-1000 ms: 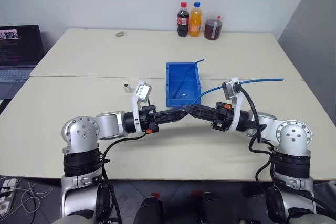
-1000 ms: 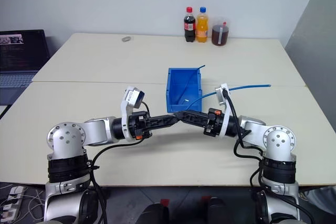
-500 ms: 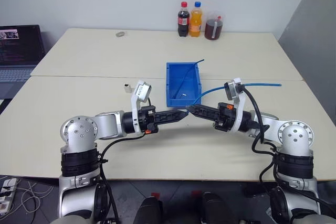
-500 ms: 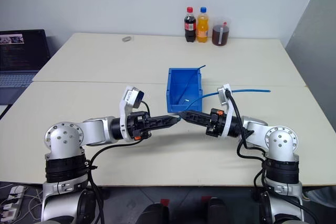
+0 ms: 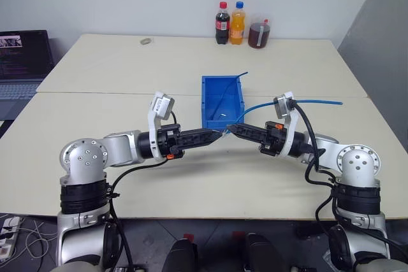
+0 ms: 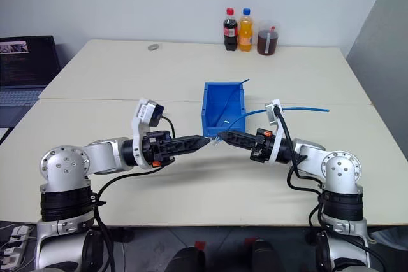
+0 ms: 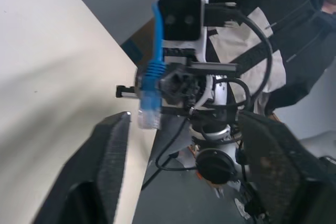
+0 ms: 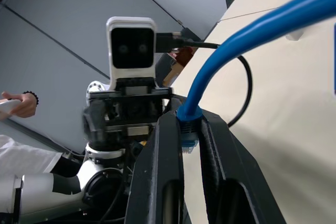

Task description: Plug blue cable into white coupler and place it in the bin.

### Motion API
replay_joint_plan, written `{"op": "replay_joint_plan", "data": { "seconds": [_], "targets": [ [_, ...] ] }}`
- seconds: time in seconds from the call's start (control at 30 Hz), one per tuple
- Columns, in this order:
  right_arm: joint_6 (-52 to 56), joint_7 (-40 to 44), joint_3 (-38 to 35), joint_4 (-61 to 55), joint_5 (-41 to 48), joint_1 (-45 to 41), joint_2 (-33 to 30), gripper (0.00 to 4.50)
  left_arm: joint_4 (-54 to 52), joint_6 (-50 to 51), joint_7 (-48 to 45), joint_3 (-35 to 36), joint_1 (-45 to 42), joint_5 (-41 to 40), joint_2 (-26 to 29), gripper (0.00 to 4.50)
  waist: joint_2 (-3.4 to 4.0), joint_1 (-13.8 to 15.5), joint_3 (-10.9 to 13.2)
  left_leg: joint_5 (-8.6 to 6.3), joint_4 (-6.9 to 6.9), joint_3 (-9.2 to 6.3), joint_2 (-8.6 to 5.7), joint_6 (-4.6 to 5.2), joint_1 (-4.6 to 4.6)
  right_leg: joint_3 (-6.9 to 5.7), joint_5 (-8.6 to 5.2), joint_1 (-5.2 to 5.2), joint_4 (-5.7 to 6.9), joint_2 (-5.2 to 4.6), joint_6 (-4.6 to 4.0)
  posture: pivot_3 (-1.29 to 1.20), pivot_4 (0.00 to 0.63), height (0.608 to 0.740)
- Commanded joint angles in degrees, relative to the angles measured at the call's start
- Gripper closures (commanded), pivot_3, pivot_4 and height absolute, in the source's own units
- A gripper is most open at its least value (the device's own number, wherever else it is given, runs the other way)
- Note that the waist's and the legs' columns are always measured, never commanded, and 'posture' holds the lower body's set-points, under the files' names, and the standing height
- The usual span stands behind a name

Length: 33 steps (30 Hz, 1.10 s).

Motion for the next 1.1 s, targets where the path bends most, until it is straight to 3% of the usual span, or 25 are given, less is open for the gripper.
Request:
{"op": "replay_joint_plan", "data": {
  "seconds": [0.03,0.1,0.2,0.3,0.4,0.7,0.87,1.1],
  "targets": [
    [-2.51,-0.62,-0.84,-0.54,-0.73,-1.15,-0.79,4.34,0.86,-3.92,-3.32,1.93,-2.63,1.74,5.57,0.14,-0.02,0.00,0.03,0.00,0.00,0.00,0.00,0.00,-0.02,0.00,0.00,-0.02,0.00,0.00,0.00,0.00,0.150,0.740],
    [-3.00,-0.92,-1.14,-0.59,-1.05,-0.87,-1.02,4.34,1.38,-9.00,-5.15,0.30,-2.13,6.95,8.84,0.05,0.00,0.00,0.03,0.00,-0.01,0.00,0.00,0.00,-0.04,0.00,-0.01,-0.07,0.01,0.01,0.01,0.00,0.150,0.740],
    [-3.88,-1.66,-1.55,-1.19,-1.45,0.04,-1.61,4.34,5.36,-26.88,-4.32,-5.28,-0.29,24.08,12.77,0.05,0.02,0.05,0.04,0.00,-0.05,0.03,0.00,0.00,-0.04,0.02,0.00,-0.09,-0.02,0.00,-0.01,0.00,0.150,0.740],
    [-4.49,-2.64,-1.94,-1.89,-1.31,1.05,-1.87,4.34,10.13,-43.32,2.71,-12.51,1.43,41.60,13.79,0.05,0.02,0.17,0.04,0.00,-0.09,0.06,0.00,0.00,-0.04,0.04,0.00,-0.09,-0.07,0.00,-0.03,0.00,0.150,0.740],
    [-4.90,-3.01,-1.74,-2.55,-1.47,2.02,-2.20,4.34,11.42,-50.17,8.82,-15.27,3.55,49.70,10.77,0.05,0.01,0.24,0.06,0.00,-0.08,0.05,0.00,0.00,-0.22,0.03,0.01,-0.21,-0.12,-0.01,-0.03,0.00,0.150,0.740],
    [-5.92,-3.42,-1.14,-2.92,-1.68,2.04,-2.74,4.34,22.75,-54.54,25.27,-11.83,2.41,59.12,1.84,0.05,-0.29,0.39,0.24,0.00,-0.03,0.06,-0.03,0.00,-0.54,-0.01,0.04,-0.48,-0.09,-0.11,0.00,0.00,0.150,0.740],
    [-5.89,-3.26,-1.05,-2.48,-2.00,1.60,-3.19,4.34,32.59,-56.56,26.91,-8.41,-2.10,57.40,-2.64,0.05,-0.29,0.36,0.24,0.00,0.02,0.04,-0.03,0.00,-0.50,-0.04,0.04,-0.45,0.02,-0.10,0.00,0.00,0.150,0.740],
    [-5.85,-3.91,-1.56,-1.68,-2.15,0.81,-3.09,4.34,45.69,-64.70,26.06,-10.46,-9.43,61.79,-5.32,0.05,-0.30,0.52,0.24,0.00,0.06,0.04,-0.06,-0.01,-0.48,-0.06,0.05,-0.42,0.09,-0.11,0.01,0.00,0.150,0.740]
  ]
}}
